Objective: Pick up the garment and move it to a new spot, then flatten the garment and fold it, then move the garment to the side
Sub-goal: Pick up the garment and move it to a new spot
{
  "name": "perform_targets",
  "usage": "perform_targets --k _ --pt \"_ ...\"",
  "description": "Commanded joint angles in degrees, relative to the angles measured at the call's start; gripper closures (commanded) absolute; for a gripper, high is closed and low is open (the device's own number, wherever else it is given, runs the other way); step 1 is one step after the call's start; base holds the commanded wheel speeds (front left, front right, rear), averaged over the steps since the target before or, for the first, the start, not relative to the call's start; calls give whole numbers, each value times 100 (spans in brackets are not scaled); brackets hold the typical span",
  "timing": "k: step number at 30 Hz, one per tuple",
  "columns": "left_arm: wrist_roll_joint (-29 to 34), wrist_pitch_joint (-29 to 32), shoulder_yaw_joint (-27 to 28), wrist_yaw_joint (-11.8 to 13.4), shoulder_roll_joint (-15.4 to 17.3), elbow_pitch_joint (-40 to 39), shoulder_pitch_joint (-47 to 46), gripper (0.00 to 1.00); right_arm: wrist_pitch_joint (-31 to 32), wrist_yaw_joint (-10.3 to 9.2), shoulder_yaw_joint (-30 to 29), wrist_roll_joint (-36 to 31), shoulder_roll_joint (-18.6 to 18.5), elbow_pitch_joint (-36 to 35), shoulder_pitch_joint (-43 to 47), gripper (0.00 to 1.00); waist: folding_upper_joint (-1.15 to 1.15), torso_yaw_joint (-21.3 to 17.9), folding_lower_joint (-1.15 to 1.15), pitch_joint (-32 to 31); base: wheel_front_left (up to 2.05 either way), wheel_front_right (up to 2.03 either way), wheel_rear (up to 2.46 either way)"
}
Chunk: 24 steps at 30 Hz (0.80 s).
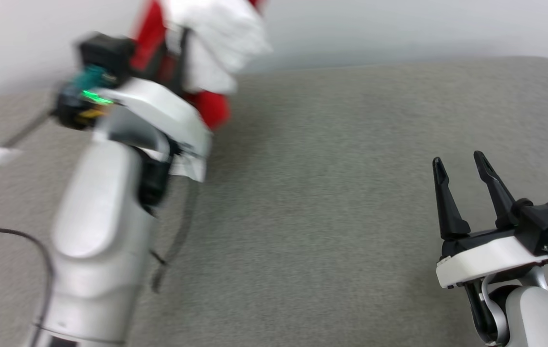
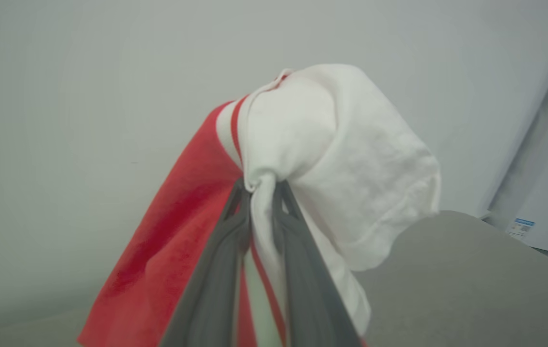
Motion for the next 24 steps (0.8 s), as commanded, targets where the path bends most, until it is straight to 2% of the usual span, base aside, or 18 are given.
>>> perform_targets --k 1,7,11,16,17,18,22,24 --pt "-45 8 -175 -83 -158 -88 139 100 -15 -2 -11 63 9 -35 59 0 0 -331 1 43 0 0 0" --pt "-167 110 -1164 -238 -554 -97 771 100 -44 -1 -47 140 10 -1 125 0 0 -649 1 203 0 0 0" --pt "-306 268 -1734 -270 -631 53 1397 100 -101 -2 -10 202 8 19 130 0 0 -739 1 333 0 0 0" --pt "-369 379 -2173 -275 -594 318 1962 100 -185 -2 6 276 8 66 49 0 0 -691 1 491 0 0 0" --pt "-303 231 -2307 -274 -557 347 1998 6 -211 -2 -13 258 7 115 0 0 0 -591 1 493 0 0 0" --pt "-290 120 -2317 -275 -570 303 1960 0 -222 -2 -27 250 7 134 -7 0 0 -546 1 476 0 0 0" --pt "-182 -568 -2231 -226 -599 57 1784 0 -221 -2 -49 177 8 176 0 0 0 -368 1 331 0 0 0" --pt "-137 -880 -2142 -120 -618 -52 1732 0 -199 -2 -71 158 7 174 38 0 0 -269 1 246 0 0 0"
